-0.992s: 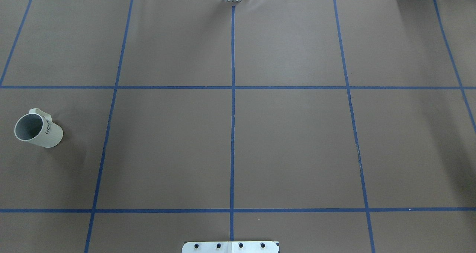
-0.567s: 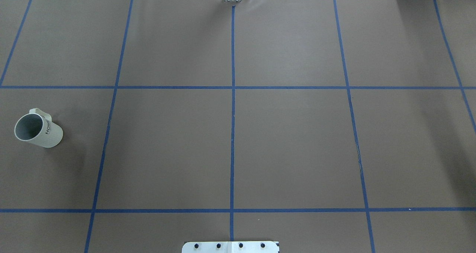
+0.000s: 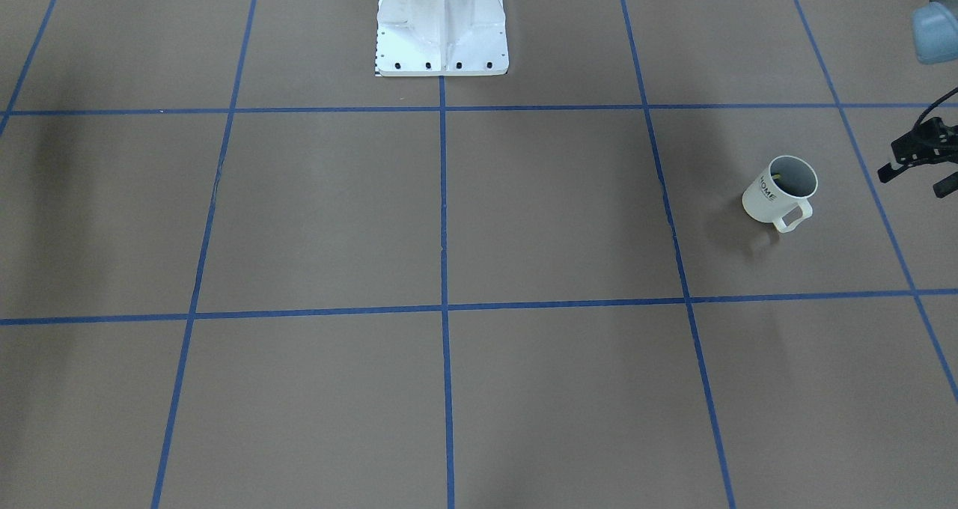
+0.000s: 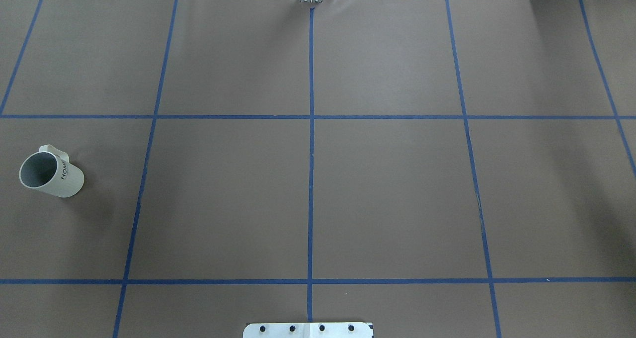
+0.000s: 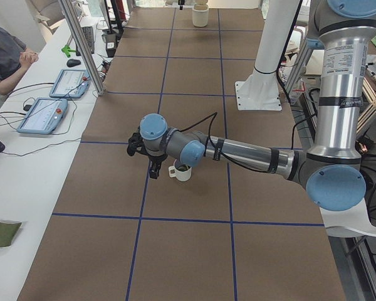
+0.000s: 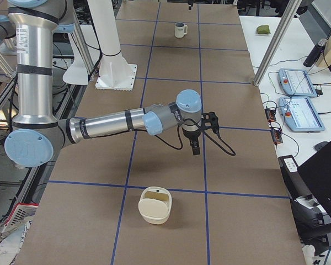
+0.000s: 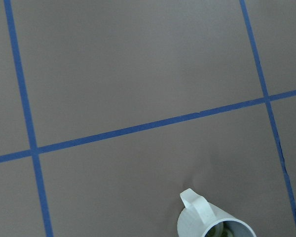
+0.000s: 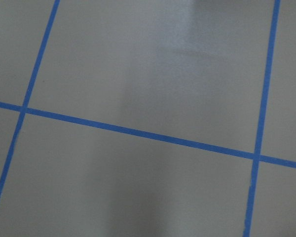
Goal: Left arm hands cup to right arm to dump lemon
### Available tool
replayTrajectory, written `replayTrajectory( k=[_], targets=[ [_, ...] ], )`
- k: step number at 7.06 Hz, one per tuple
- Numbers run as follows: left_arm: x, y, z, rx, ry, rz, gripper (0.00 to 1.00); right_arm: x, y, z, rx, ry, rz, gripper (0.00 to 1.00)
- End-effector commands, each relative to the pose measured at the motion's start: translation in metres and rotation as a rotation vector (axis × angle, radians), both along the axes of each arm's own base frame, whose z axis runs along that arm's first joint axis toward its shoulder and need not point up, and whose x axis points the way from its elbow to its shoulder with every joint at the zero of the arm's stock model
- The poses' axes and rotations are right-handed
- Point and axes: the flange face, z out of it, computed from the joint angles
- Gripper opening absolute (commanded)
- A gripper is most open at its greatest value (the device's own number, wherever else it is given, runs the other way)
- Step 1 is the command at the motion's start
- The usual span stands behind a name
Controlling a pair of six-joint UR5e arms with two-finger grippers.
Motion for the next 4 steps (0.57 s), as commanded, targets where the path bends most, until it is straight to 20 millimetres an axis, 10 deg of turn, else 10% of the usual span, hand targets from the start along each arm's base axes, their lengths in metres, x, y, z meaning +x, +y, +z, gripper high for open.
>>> replayTrajectory(
  k=[1, 4],
  targets=[
    [0.064, 0.031, 0.016, -0.033, -0.041, -0.023, 1.00, -0.025, -0.008, -0.015, 0.017, 0.010, -0.019, 1.00],
    [0.096, 0.055, 0.032, -0.027, -0.104, 0.031, 0.94, -0.028, -0.008, -0.018, 0.023, 0.010, -0.025, 1.00]
  ],
)
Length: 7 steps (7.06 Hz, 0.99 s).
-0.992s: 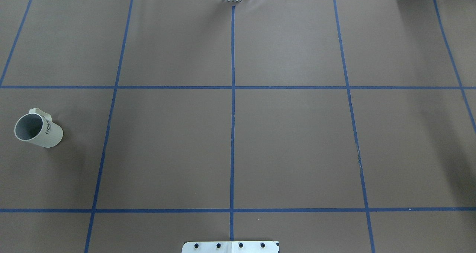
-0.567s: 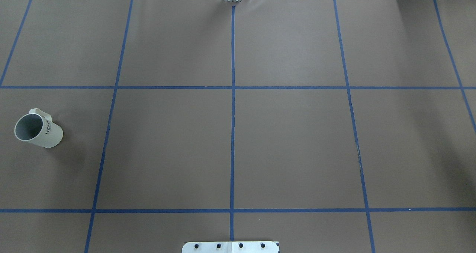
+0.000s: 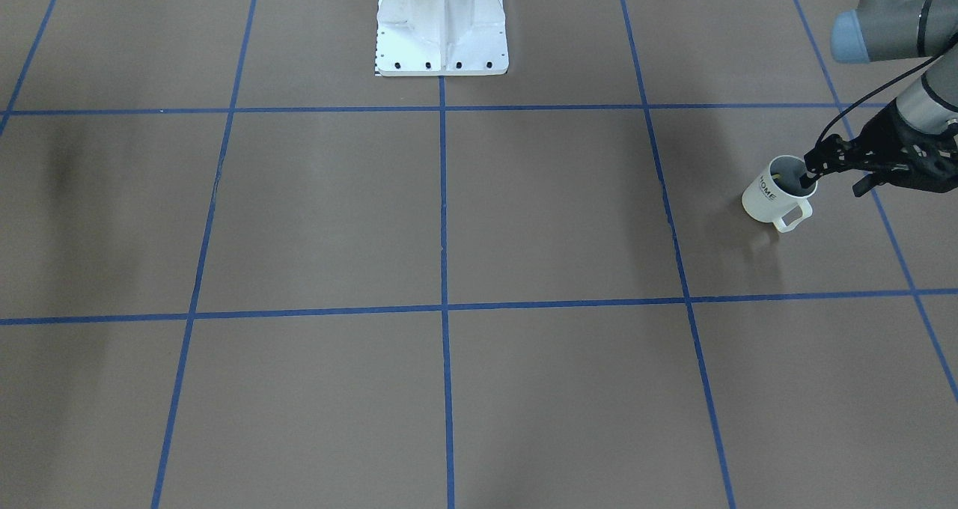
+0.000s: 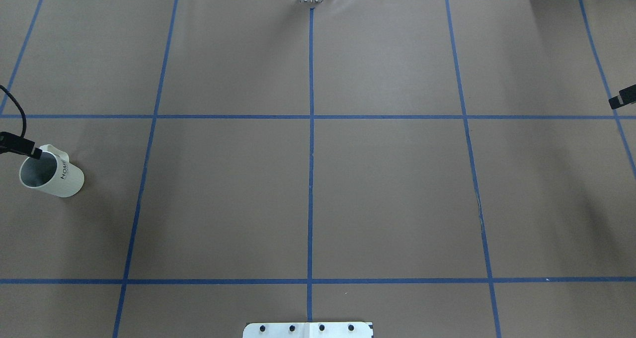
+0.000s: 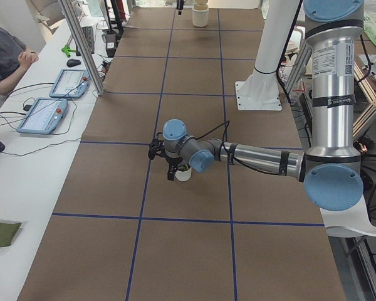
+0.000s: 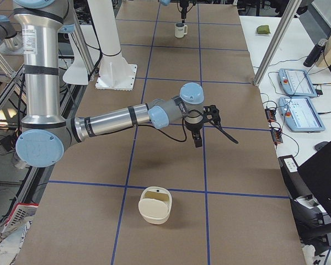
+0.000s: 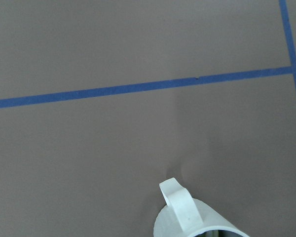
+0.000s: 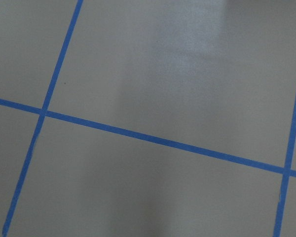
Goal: Left arm hands cup to right arm to dump lemon
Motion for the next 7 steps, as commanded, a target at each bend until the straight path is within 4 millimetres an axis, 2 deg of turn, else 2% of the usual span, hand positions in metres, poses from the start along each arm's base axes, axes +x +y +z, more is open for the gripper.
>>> replayTrajectory(
  k=[1, 2, 3, 4, 5, 7],
  targets=[
    [0.009, 0.023, 0.005, -0.004, -0.018, 0.034, 0.79, -0.001, 0.001, -0.001, 0.002, 0.000, -0.002, 1.00],
    [0.008, 0.032, 0.006, -0.006, -0.020, 0.043, 0.57, -0.001, 0.001, -0.001, 0.001, 0.000, -0.002, 1.00],
    [0.008, 0.033, 0.007, -0.009, -0.022, 0.044, 0.29, -0.001, 0.001, -0.001, 0.001, 0.000, -0.002, 1.00],
    [0.008, 0.033, 0.006, -0.009, -0.021, 0.043, 0.08, -0.001, 0.000, 0.000, 0.000, 0.002, -0.001, 1.00],
    [0.008, 0.033, 0.006, -0.011, -0.021, 0.041, 0.00, -0.001, 0.000, 0.000, 0.000, 0.002, -0.001, 1.00],
    [0.009, 0.033, 0.005, -0.017, -0.018, 0.039, 0.00, -0.002, 0.000, 0.001, 0.000, 0.001, -0.004, 1.00]
  ],
)
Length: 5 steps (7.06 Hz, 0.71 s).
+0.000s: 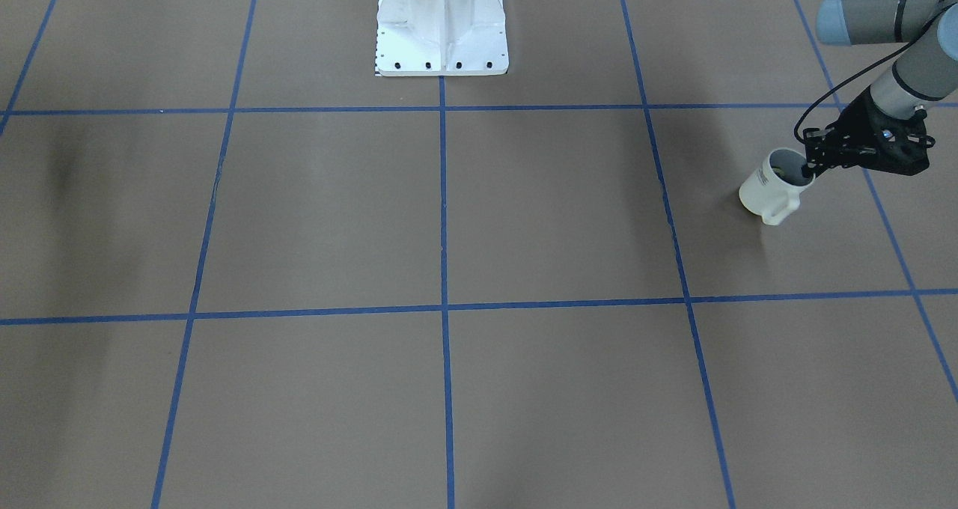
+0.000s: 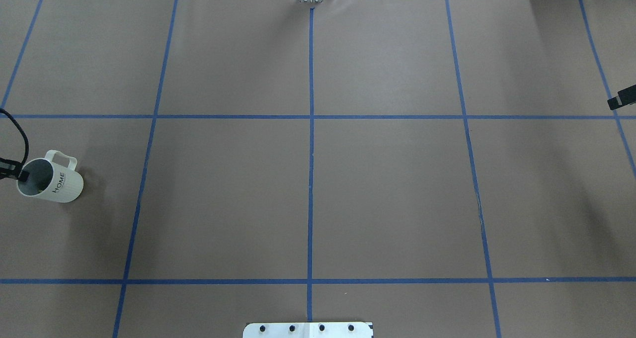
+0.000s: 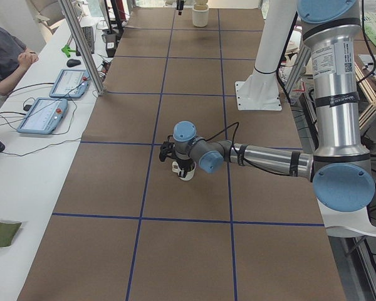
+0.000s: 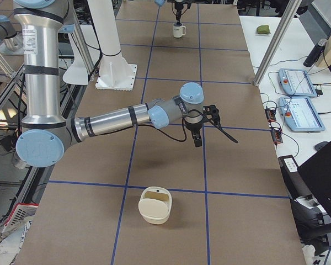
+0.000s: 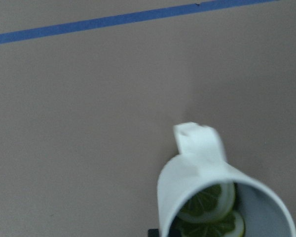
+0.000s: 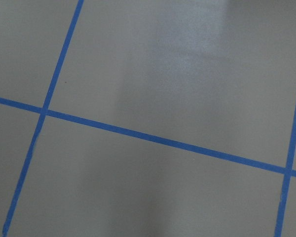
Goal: Left arm hands cup to right arm to dump lemon
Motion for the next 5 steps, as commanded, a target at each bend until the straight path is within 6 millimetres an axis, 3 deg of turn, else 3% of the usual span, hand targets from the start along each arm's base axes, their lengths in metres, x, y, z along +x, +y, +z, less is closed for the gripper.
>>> replayTrajectory(
  k=[1, 2, 3, 4, 5],
  targets=[
    [0.000, 0.000, -0.011, 0.001, 0.015, 0.004, 0.00, 0.000, 0.000, 0.000, -0.001, -0.001, -0.001, 1.00],
    [0.000, 0.003, -0.040, -0.054, 0.050, 0.033, 0.00, -0.005, -0.001, 0.000, 0.008, 0.000, -0.013, 1.00],
    [-0.008, -0.001, -0.091, -0.098, 0.064, 0.023, 0.00, -0.016, -0.016, -0.018, 0.076, -0.017, -0.028, 1.00],
    [-0.014, -0.026, -0.141, -0.127, 0.057, -0.018, 0.00, -0.023, -0.023, -0.026, 0.151, -0.036, -0.034, 1.00],
    [-0.004, -0.053, -0.188, -0.184, 0.067, -0.088, 0.00, -0.039, -0.042, -0.039, 0.250, -0.064, -0.051, 1.00]
  ],
)
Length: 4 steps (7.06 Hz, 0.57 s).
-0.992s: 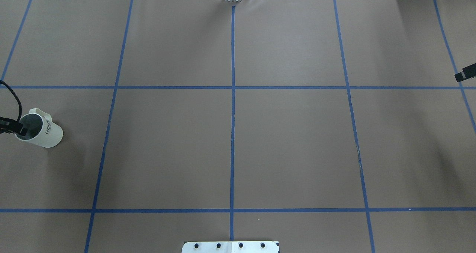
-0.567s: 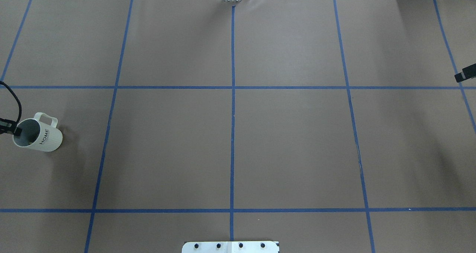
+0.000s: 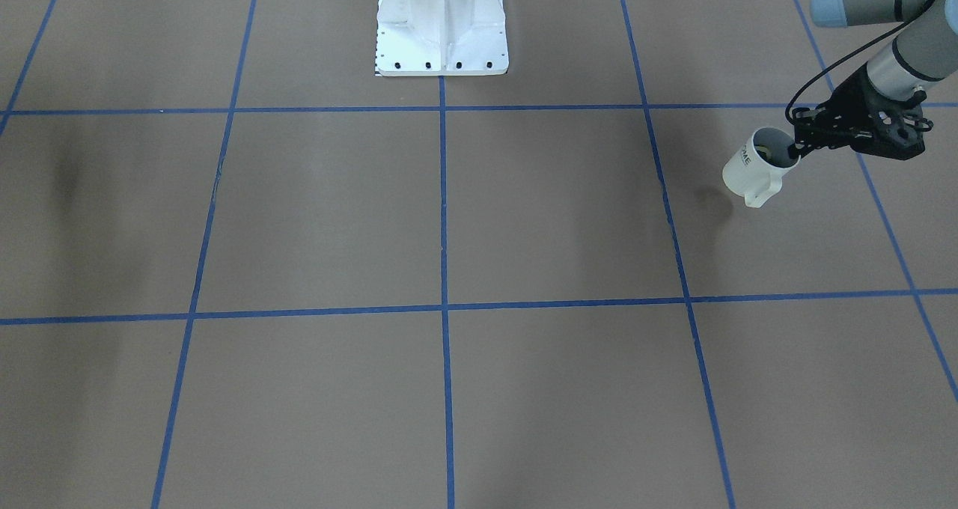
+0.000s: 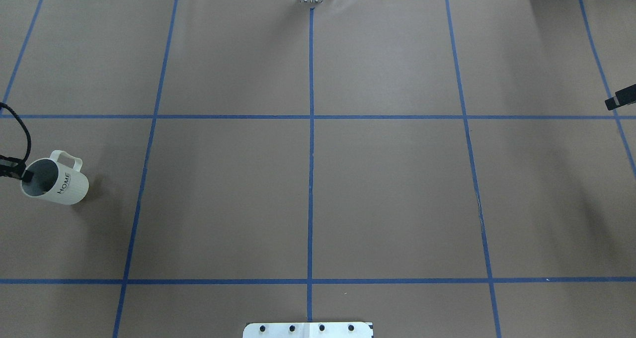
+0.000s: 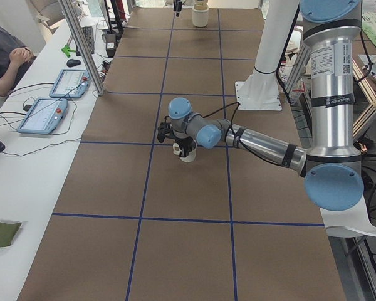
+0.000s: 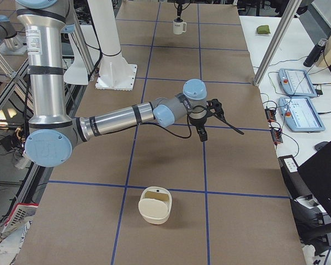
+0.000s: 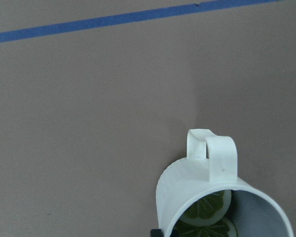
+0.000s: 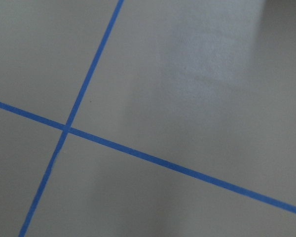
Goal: Left arm hands cup to right arm to dump lemon
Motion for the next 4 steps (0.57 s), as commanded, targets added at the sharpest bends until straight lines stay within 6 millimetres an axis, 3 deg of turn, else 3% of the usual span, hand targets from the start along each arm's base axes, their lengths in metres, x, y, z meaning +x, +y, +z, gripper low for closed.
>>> replayTrajectory(
  k=[1, 2, 3, 4],
  targets=[
    [0.016, -0.051, -0.104, -0.116, 0.030, -0.139, 0.00, -0.040, -0.047, -0.038, 0.213, -0.068, -0.042, 1.00],
    [0.027, -0.068, -0.149, -0.173, 0.056, -0.207, 0.00, -0.083, -0.065, -0.073, 0.276, -0.098, -0.098, 1.00],
    [0.038, -0.084, -0.192, -0.226, 0.088, -0.268, 0.00, -0.101, -0.074, -0.100, 0.340, -0.083, -0.087, 0.99],
    [0.050, -0.101, -0.230, -0.289, 0.122, -0.328, 0.00, -0.143, -0.064, -0.127, 0.437, -0.090, -0.090, 0.99]
  ],
)
